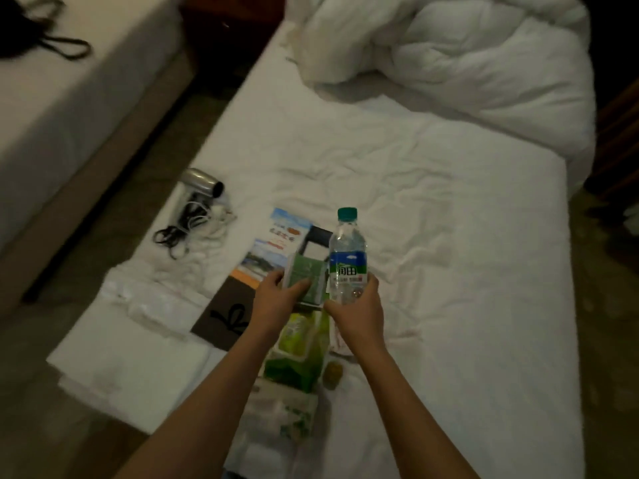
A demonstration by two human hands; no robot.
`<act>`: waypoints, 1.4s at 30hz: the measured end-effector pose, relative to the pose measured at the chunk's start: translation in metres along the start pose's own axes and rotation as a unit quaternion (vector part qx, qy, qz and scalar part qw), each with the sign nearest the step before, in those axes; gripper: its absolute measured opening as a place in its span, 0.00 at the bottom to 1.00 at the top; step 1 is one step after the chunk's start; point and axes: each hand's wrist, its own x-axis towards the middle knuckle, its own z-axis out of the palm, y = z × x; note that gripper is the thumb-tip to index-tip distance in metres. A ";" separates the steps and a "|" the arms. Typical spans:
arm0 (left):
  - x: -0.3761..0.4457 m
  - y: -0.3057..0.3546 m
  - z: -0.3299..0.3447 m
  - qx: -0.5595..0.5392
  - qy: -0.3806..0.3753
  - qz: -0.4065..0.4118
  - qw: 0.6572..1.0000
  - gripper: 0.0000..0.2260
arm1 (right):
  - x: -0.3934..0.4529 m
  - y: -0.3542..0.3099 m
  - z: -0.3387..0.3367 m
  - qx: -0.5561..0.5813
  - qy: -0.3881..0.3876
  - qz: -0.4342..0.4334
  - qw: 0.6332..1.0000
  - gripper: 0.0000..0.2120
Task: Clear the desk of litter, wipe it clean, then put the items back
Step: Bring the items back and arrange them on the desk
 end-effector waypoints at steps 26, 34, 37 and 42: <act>-0.390 -0.217 -0.513 -0.375 0.491 -0.015 0.786 0.14 | -0.511 -0.080 0.383 -0.157 -0.551 -0.306 0.761 0.21; -0.474 -0.279 -0.563 -0.417 0.635 -0.070 0.646 0.09 | -0.614 -0.051 0.465 -0.225 -0.697 -0.303 0.610 0.26; -0.503 -0.299 -0.569 -0.431 0.686 -0.087 0.579 0.07 | -0.647 -0.037 0.492 -0.249 -0.724 -0.320 0.558 0.30; -0.550 -0.329 -0.545 -0.444 0.747 -0.109 0.482 0.04 | -0.703 -0.011 0.502 -0.278 -0.771 -0.334 0.465 0.33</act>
